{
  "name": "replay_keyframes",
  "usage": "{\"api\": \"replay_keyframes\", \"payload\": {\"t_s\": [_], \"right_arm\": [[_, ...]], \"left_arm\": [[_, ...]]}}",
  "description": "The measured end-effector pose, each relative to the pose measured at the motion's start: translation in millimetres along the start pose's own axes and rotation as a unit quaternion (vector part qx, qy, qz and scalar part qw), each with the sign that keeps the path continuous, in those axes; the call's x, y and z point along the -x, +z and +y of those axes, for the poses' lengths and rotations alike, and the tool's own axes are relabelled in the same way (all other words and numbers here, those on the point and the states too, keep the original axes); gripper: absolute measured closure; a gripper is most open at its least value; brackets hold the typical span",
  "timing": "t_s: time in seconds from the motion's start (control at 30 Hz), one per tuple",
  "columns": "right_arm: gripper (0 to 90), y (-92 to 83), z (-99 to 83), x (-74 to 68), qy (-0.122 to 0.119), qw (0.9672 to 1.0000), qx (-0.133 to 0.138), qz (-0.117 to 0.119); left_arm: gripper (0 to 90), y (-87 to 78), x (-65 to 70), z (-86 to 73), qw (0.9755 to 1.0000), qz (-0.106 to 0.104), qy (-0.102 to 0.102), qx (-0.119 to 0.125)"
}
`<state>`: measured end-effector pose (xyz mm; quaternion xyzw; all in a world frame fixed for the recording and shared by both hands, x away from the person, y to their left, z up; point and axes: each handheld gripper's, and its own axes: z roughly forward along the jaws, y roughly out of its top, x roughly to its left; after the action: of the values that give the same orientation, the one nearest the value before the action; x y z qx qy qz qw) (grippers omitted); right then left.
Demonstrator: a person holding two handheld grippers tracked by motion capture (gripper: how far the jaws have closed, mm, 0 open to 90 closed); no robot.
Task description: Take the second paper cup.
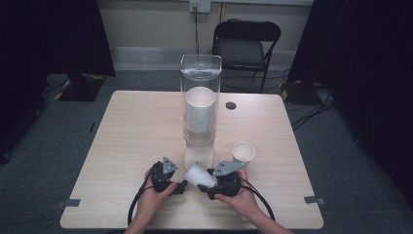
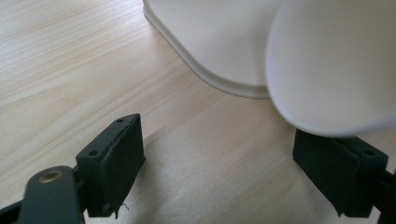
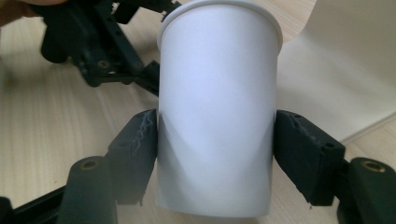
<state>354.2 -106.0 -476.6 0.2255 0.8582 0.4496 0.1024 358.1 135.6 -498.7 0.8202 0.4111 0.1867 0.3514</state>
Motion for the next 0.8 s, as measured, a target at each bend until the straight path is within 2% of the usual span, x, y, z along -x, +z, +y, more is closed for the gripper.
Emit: {"api": "replay_keyframes", "payload": {"t_s": [0.07, 0.17, 0.27, 0.4, 0.47, 0.5, 0.53, 0.6, 0.63, 0.8], "right_arm": [[31.9, -2.4, -1.9, -0.5, 0.0, 0.9999, 0.01, 0.013], [32.1, -4.8, -2.7, -3.8, -0.007, 0.9996, 0.014, 0.023], [32.2, -5.2, -5.0, -4.3, -0.008, 0.9994, 0.015, 0.03], [32.3, -2.6, -11.1, -3.4, -0.007, 0.9995, 0.003, 0.03], [30.9, -0.6, -12.3, -4.4, -0.013, 0.9996, -0.001, 0.027], [28.9, 0.3, -12.1, -4.9, -0.014, 0.9997, -0.001, 0.022], [27.7, 1.5, -11.7, -4.9, -0.014, 0.9996, -0.003, 0.022], [25.9, 3.3, -11.7, -4.6, -0.016, 0.9997, -0.008, 0.019], [25.6, 4.2, -12.1, -4.2, -0.016, 0.9996, -0.013, 0.02], [23.7, 3.0, -14.1, -4.3, -0.019, 0.9995, -0.019, 0.016]], "left_arm": [[17.6, 0.4, -1.1, 0.6, 1.0, 0.009, -0.002, -0.001], [18.0, 0.8, -2.4, 1.2, 0.9998, 0.011, -0.012, 0.007], [19.6, -2.3, -2.9, 2.8, 0.9991, 0.019, -0.022, 0.029], [19.6, -8.7, -4.1, 5.6, 0.9973, 0.006, -0.043, 0.059], [19.6, -10.5, -3.1, 7.4, 0.9979, 0.004, -0.031, 0.057], [19.6, -11.4, -1.5, 8.0, 0.9978, 0.0, -0.035, 0.057], [19.5, -12.0, -1.3, 8.6, 0.9978, -0.003, -0.027, 0.06], [19.4, -12.5, 1.6, 9.2, 0.9979, -0.004, -0.025, 0.059], [19.4, -13.0, 1.5, 9.5, 0.9983, -0.004, -0.015, 0.055], [19.2, -13.4, 4.0, 8.4, 0.9984, -0.008, -0.006, 0.056]]}}
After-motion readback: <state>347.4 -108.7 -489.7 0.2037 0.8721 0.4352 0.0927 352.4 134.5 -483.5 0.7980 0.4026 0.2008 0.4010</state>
